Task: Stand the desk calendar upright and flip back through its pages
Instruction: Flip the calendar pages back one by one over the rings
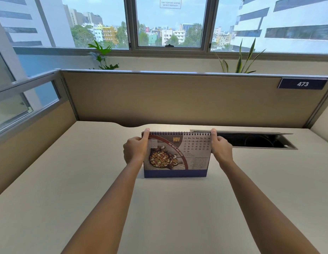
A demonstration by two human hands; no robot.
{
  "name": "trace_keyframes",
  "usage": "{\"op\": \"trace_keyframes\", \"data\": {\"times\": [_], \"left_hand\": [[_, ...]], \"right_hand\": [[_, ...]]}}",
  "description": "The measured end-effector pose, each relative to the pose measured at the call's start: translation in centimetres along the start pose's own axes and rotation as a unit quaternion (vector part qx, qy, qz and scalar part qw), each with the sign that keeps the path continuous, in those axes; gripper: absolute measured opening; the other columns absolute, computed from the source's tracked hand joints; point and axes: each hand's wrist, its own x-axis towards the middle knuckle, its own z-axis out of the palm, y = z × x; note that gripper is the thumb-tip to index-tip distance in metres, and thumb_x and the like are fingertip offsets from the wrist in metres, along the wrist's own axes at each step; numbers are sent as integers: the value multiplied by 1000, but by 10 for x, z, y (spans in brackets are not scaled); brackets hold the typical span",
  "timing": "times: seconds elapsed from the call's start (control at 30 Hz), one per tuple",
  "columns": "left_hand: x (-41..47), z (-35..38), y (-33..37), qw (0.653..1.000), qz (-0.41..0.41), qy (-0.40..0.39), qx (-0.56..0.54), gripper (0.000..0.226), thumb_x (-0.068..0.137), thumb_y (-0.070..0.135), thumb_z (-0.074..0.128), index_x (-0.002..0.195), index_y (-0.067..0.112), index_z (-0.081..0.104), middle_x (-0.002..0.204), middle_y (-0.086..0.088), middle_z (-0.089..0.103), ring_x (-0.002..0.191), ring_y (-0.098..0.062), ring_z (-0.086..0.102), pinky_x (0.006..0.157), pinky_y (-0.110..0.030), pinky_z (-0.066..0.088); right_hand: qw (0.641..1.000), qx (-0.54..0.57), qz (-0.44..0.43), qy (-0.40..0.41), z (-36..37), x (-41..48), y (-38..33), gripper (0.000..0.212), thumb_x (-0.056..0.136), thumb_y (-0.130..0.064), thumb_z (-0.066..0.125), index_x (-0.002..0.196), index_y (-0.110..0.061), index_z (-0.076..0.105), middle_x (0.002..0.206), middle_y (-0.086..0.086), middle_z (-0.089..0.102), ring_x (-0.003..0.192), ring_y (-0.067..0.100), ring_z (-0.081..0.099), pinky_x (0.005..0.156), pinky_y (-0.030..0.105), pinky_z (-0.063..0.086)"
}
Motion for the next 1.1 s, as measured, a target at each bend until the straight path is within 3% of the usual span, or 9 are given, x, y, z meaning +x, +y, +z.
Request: {"op": "trace_keyframes", "data": {"times": [0.07,0.17,0.27,0.37,0.43,0.6,0.7,0.9,1.1], "left_hand": [[-1,-3,-1,1000,17,17,12,58,83,62,46,64,9,62,72,-7,65,61,-18,55,47,-21,33],[-2,-6,1,999,29,38,1,56,83,59,49,76,7,67,80,-8,69,69,-20,57,55,-24,40],[-3,-6,4,998,36,56,-14,50,84,54,52,81,6,67,87,-11,71,71,-19,58,59,-25,43],[-5,-7,5,996,38,69,-28,40,84,49,56,85,9,62,91,-11,70,73,-18,57,61,-25,45],[-6,-8,7,996,45,74,-36,35,84,46,58,86,11,59,91,-11,69,76,-21,60,62,-25,46],[-7,-11,9,993,83,68,-40,31,85,40,59,92,10,62,95,-12,70,76,-16,58,52,-16,39],[-8,-12,5,991,111,49,-53,30,86,36,60,95,8,62,97,-14,71,79,-17,60,54,-17,44],[-8,-13,-5,987,140,33,-66,29,85,34,62,98,8,62,97,-13,71,79,-14,59,53,-11,43],[-7,-12,-7,987,140,31,-71,29,85,33,63,98,8,62,97,-14,70,81,-15,60,51,-12,45]], "right_hand": [[1000,-18,9,2,-7,5,-5,59,90,-59,38,92,-4,60,102,14,65,96,33,64,91,44,50],[999,-47,17,-8,-18,12,-18,51,87,-55,48,97,-5,56,109,16,65,94,35,67,92,45,51],[991,-124,23,-32,-26,19,-38,56,90,-52,45,105,-1,60,115,17,63,100,34,65,92,41,51],[976,-199,26,-83,-28,21,-58,50,92,-48,43,85,-2,61,109,13,66,78,27,66,76,31,51],[967,-229,31,-107,-26,22,-68,44,93,-46,46,80,-5,57,108,11,63,72,24,63,72,31,53],[956,-248,58,-148,-20,24,-79,33,92,-37,53,80,-6,58,98,10,67,73,25,65,77,33,58],[957,-240,61,-149,-19,24,-79,31,91,-36,56,82,-6,58,98,10,66,76,25,65,74,33,58],[967,-186,81,-152,-18,28,-76,28,88,-26,64,71,-8,51,97,12,67,85,23,63,90,35,55],[936,-293,81,-178,-16,27,-83,35,93,-33,52,67,-10,54,81,6,67,72,22,61,74,31,53]]}}
